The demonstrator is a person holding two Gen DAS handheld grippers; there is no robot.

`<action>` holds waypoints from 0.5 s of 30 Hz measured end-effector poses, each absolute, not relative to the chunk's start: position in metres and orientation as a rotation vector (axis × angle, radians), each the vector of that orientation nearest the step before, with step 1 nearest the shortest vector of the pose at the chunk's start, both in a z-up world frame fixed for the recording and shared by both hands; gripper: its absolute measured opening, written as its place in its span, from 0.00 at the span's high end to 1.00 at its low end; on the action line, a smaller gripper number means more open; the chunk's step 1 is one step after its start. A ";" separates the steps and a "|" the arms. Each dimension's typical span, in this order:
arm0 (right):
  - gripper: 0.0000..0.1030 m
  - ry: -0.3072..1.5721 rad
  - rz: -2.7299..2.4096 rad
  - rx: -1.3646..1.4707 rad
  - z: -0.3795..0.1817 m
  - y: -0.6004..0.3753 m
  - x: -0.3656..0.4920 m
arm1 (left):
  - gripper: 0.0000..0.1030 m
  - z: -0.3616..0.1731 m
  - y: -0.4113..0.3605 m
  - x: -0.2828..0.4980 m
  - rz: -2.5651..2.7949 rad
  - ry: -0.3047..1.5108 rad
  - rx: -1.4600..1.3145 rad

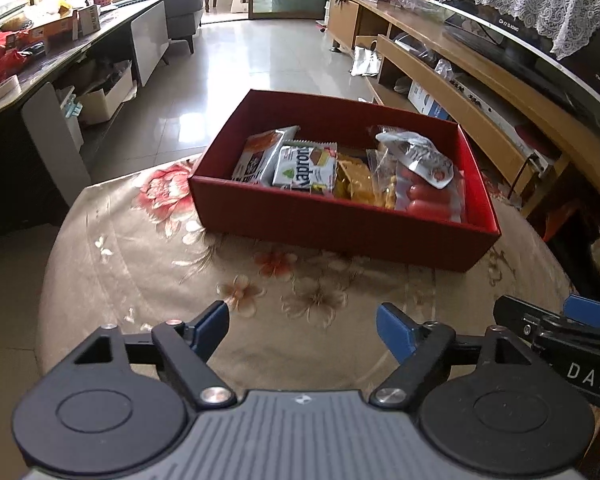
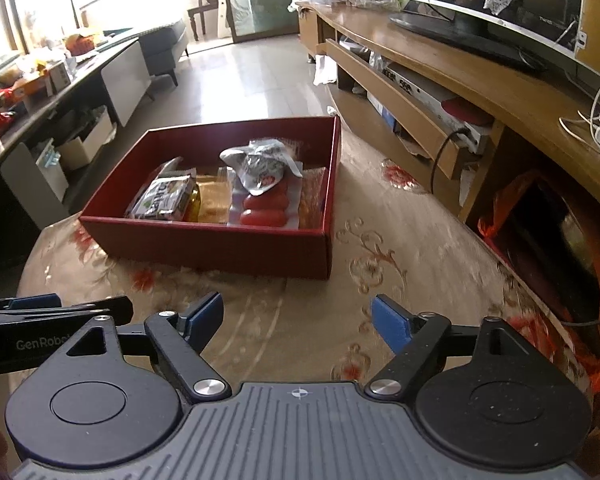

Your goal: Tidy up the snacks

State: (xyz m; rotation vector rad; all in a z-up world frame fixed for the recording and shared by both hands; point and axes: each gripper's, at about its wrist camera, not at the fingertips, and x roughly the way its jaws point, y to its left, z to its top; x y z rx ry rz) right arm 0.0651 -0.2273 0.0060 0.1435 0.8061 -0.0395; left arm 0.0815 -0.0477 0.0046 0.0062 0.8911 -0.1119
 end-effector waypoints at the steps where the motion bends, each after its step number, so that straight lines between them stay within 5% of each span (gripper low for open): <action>1: 0.16 0.810 -0.040 0.138 0.005 -0.226 0.063 | 0.18 0.003 -0.047 0.079 -0.110 0.891 0.006; 15: 0.16 0.843 -0.041 0.121 -0.006 -0.219 0.043 | 0.11 -0.005 -0.046 0.054 -0.105 0.905 0.016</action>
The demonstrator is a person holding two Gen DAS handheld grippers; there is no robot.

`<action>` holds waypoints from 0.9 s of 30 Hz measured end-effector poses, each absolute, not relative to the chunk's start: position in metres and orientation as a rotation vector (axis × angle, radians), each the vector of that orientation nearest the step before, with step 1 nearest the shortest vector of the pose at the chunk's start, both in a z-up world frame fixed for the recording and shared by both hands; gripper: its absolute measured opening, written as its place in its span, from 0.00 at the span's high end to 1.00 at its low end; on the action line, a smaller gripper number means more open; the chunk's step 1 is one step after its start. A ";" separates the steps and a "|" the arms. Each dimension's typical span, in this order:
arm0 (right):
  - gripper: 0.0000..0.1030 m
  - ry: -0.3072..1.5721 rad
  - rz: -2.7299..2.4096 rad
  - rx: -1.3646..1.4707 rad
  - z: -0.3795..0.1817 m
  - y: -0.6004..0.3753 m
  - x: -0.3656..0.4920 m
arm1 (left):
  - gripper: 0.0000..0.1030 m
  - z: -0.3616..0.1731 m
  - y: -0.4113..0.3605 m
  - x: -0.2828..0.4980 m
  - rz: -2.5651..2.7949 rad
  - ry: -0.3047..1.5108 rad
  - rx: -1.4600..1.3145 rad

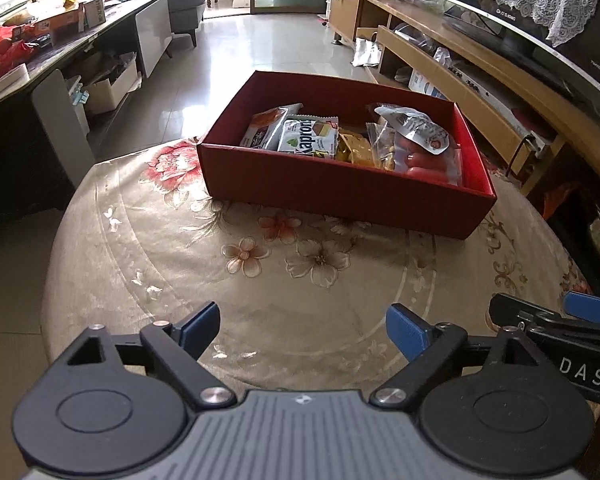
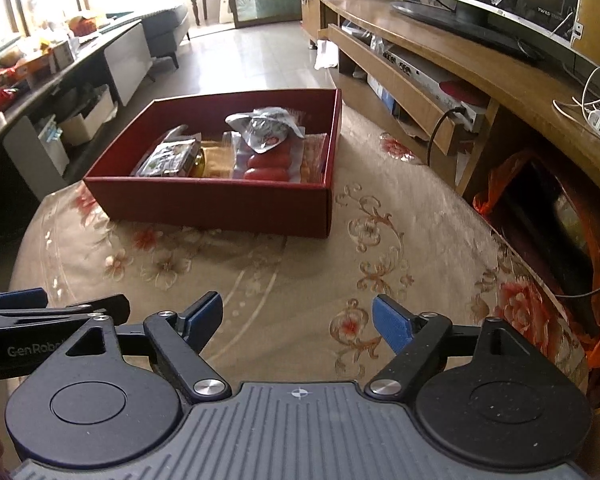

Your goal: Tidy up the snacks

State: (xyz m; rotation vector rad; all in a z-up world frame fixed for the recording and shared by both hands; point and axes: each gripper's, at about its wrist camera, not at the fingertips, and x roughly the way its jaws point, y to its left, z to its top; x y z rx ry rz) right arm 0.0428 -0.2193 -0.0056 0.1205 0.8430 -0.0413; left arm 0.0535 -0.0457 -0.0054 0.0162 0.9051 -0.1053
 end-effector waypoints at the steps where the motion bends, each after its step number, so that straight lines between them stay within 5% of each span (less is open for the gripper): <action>1: 0.16 0.842 -0.041 0.121 -0.005 -0.219 0.041 | 0.11 -0.006 -0.046 0.052 -0.106 0.904 0.018; 27: 0.15 0.842 -0.018 0.110 -0.005 -0.212 0.020 | 0.10 -0.004 -0.041 0.024 -0.089 0.857 0.069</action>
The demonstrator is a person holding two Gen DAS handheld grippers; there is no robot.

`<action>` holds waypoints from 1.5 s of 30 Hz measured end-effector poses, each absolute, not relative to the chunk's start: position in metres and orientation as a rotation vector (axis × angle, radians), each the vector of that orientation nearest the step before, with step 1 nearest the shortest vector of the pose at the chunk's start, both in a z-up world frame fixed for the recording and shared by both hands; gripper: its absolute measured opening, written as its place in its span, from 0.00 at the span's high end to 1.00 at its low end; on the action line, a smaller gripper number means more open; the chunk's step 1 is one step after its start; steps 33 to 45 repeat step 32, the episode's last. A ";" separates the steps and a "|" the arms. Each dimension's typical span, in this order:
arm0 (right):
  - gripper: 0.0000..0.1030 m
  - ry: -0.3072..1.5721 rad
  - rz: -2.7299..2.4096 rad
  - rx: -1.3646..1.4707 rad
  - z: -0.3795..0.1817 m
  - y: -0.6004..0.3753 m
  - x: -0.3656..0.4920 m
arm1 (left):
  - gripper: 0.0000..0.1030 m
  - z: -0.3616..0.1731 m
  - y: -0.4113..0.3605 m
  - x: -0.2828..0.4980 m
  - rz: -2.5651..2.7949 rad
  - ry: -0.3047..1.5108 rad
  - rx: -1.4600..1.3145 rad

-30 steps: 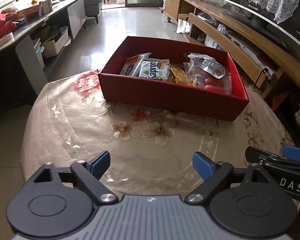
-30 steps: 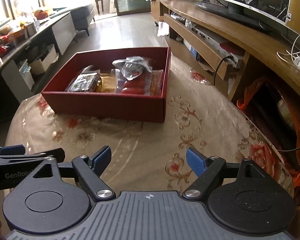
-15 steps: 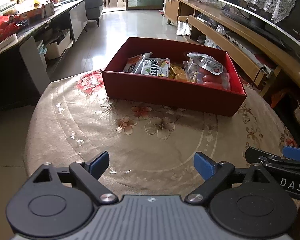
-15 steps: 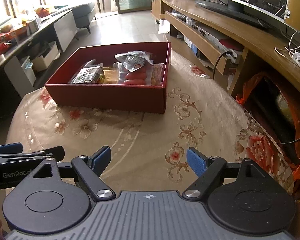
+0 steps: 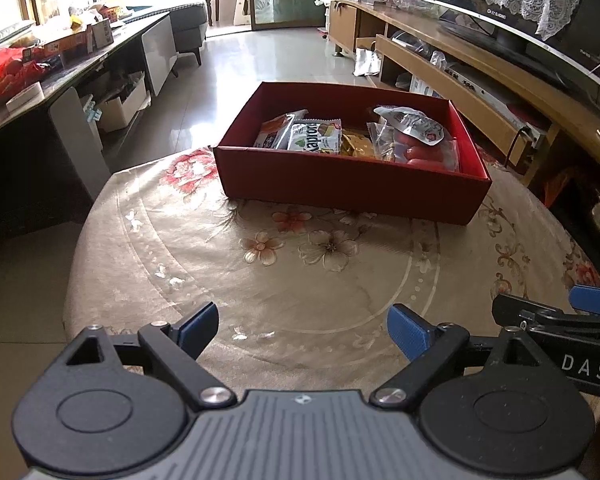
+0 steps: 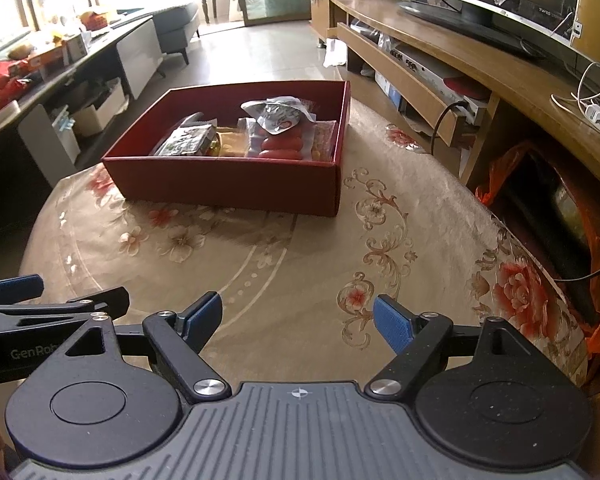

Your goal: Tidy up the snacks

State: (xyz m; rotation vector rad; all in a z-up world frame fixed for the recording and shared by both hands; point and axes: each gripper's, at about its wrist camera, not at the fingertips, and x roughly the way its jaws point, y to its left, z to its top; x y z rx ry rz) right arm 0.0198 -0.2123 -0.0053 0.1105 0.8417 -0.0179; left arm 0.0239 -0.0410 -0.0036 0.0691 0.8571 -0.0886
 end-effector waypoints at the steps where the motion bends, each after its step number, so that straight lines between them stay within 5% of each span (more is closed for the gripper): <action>1: 0.15 0.840 -0.017 0.112 -0.005 -0.212 0.019 | 0.10 -0.003 -0.041 0.024 -0.089 0.859 0.064; 45: 0.15 0.832 -0.005 0.115 -0.004 -0.212 0.018 | 0.10 -0.001 -0.041 0.020 -0.076 0.836 0.074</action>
